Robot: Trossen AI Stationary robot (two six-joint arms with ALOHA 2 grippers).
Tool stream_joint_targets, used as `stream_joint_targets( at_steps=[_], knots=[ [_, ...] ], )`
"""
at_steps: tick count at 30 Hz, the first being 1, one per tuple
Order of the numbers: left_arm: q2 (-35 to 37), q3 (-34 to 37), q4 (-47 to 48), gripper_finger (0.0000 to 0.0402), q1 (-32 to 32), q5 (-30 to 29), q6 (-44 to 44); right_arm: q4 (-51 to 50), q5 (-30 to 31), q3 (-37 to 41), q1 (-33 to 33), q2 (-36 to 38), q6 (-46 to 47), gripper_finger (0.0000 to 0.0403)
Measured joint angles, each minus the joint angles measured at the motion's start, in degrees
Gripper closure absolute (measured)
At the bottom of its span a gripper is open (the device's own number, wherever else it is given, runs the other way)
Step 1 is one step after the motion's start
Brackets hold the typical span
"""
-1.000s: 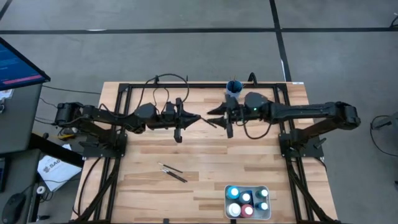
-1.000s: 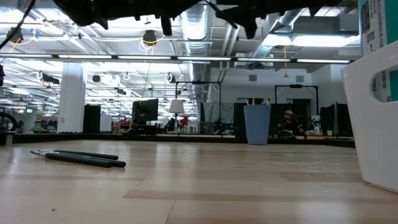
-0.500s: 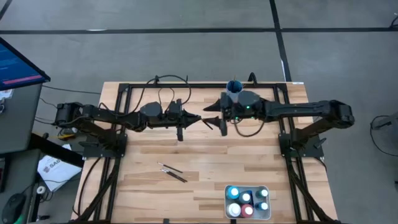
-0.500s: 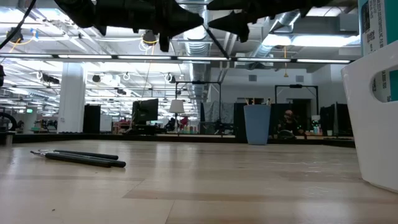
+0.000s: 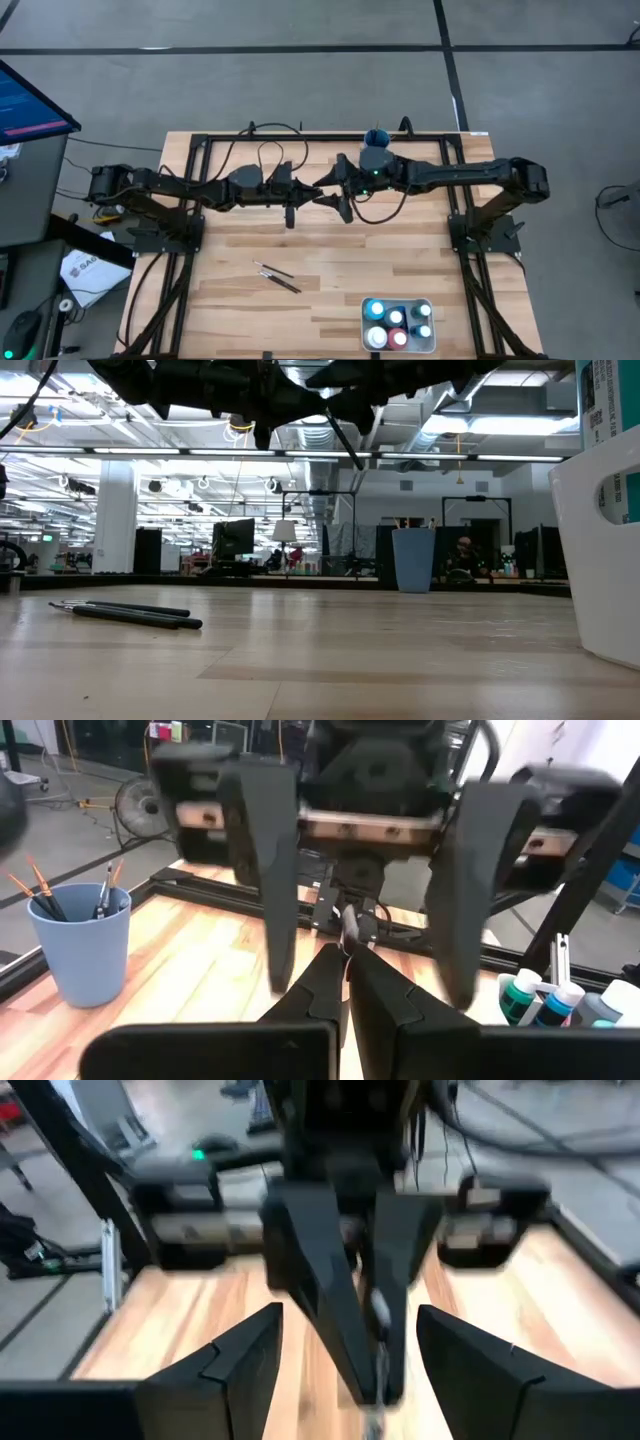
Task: Pick & Place Paint Supplies
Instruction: Put the silver paintbrush into the blue cup
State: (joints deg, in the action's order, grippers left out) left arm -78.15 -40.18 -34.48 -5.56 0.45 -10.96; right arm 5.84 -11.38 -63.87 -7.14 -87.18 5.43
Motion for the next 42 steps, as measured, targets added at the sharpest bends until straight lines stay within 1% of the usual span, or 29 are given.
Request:
stream_joint_targets(
  at_steps=[3, 9, 16, 21, 22, 29, 33, 36, 40, 42],
  knots=[
    [0.0, 0.0, 0.09, 0.0401, 0.0, 0.0, 0.1, -0.05, 0.02, 0.08, -0.01, -0.15, 0.0, 0.0197],
    [0.0, 0.0, 0.13, 0.0401, -0.24, 0.07, 0.33, -0.03, -0.01, 0.06, -0.39, 0.29, -0.01, 0.0269],
    [0.0, 0.0, 0.5, 0.0401, -0.26, 0.07, 0.33, -0.88, -0.89, 0.06, -0.8, 0.32, -0.02, 0.0321],
    [-0.04, 0.09, 0.73, 0.0401, -0.25, 0.05, 0.4, -1.32, -0.83, -0.05, -0.85, 0.44, 0.0, 0.039],
    [-0.04, 0.09, 0.7, 0.0401, -0.24, -0.01, 0.4, -1.32, -0.9, -0.05, -0.87, 0.44, -0.02, 0.0396],
    [-0.11, 0.09, 0.55, 0.04, -0.24, 0.07, 0.39, -1.91, -0.81, -0.05, -0.78, 0.44, 0.15, 0.0401],
    [-0.12, 0.09, 0.01, 0.0386, -0.24, 0.0, 1.47, -2.07, -0.79, -0.05, -1.12, 1.16, 0.06, 0.0402],
    [0.0, -0.07, -1.09, 0.0363, -0.11, -0.24, 3.36, -2.7, -0.88, 0.04, -2.25, 3.03, -0.62, 0.0402],
    [0.02, -0.07, -0.58, 0.032, -0.11, -1.09, 3.43, -3.65, -0.54, 0.15, -5.11, 7.18, -2.9, 0.0402],
    [0.02, -0.07, -0.52, 0.0299, -0.11, -1.28, 3.42, -5.47, 0.87, 0.19, -6.97, 9.47, -4.21, 0.0402]
  ],
)
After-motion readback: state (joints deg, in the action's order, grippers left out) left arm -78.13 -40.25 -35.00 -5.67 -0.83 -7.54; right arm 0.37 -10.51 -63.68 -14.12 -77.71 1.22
